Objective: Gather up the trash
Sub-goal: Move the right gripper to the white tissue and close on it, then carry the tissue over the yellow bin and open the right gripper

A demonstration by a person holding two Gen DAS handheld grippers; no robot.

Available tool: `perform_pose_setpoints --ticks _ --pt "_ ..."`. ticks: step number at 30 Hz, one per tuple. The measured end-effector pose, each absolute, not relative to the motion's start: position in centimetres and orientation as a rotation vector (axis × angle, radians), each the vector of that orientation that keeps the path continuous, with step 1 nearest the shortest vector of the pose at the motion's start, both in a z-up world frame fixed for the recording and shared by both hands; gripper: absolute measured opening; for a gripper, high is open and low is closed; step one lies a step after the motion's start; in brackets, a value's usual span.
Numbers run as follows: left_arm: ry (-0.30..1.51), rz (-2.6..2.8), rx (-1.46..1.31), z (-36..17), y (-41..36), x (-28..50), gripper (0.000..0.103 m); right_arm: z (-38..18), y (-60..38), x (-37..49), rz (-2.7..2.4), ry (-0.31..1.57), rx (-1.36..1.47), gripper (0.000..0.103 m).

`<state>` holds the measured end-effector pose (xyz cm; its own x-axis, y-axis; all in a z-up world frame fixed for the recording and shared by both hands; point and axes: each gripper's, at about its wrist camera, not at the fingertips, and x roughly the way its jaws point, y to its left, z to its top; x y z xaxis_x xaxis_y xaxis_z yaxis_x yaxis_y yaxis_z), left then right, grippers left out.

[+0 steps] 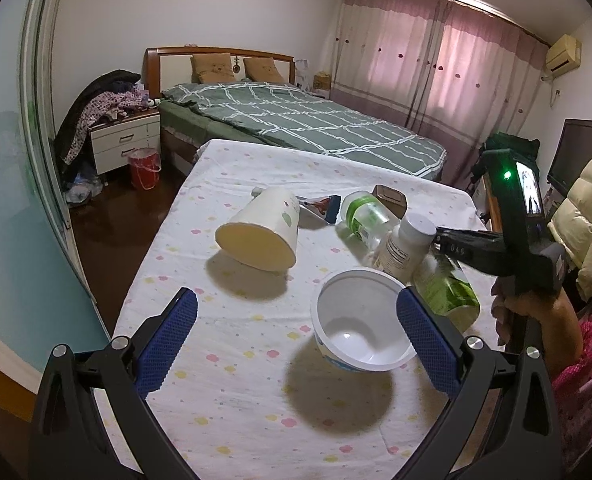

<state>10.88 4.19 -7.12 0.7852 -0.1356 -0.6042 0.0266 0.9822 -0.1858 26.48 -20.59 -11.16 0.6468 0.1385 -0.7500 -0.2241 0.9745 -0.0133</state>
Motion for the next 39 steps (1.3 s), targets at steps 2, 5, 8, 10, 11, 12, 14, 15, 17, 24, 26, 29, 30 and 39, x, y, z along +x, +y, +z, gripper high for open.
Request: perform_pose_setpoints --ticks 2,5,8,10,11,12,14,15,17,24,26,29,30,39 --pt "0.664 -0.09 -0.171 -7.2 4.1 10.8 0.098 -10.5 -21.0 26.3 0.208 0.824 -0.091 0.006" --pt "0.663 -0.092 -0.168 -7.2 4.0 10.8 0.098 -9.1 -21.8 25.9 0.211 0.79 -0.059 0.005" --pt "0.665 -0.097 -0.167 -7.3 3.9 10.8 0.098 -7.6 -22.6 25.4 0.209 0.752 -0.033 0.005" --pt "0.666 -0.101 -0.164 -7.4 3.8 10.8 0.098 -6.4 -23.2 24.9 0.206 0.725 -0.016 0.005" --pt "0.667 -0.103 -0.161 -7.4 3.6 10.8 0.098 -5.7 -23.6 24.7 0.203 0.709 -0.007 0.005" --pt "0.667 -0.105 -0.16 -7.4 3.6 10.8 0.098 -5.3 -24.0 24.4 0.201 0.697 0.002 0.005" --pt "0.668 -0.111 -0.157 -7.5 3.4 10.8 0.098 -4.3 -24.8 23.9 0.194 0.676 0.018 0.005" --pt "0.67 -0.116 -0.155 -7.5 3.2 10.8 0.098 -4.0 -25.1 23.7 0.191 0.669 0.023 0.005" --pt "0.672 -0.121 -0.154 -7.6 3.0 10.8 0.098 -3.2 -26.0 23.2 0.184 0.65 0.037 0.005" --pt "0.677 -0.149 -0.133 -7.5 1.7 10.6 0.098 -1.5 -30.3 20.5 0.121 0.585 0.097 0.005" --pt "0.684 -0.157 -0.129 -7.7 1.2 10.7 0.098 -1.7 -32.1 19.7 0.085 0.581 0.119 0.005" --pt "0.696 -0.166 -0.126 -8.1 0.8 10.9 0.098 -2.2 -35.2 18.4 0.005 0.574 0.147 0.005" --pt "0.703 -0.168 -0.125 -8.3 0.6 11.0 0.098 -2.4 -36.3 18.1 -0.02 0.574 0.16 0.005" --pt "0.738 -0.178 -0.114 -9.2 -0.8 11.7 0.098 -5.3 -46.8 14.7 -0.314 0.574 0.263 0.005"
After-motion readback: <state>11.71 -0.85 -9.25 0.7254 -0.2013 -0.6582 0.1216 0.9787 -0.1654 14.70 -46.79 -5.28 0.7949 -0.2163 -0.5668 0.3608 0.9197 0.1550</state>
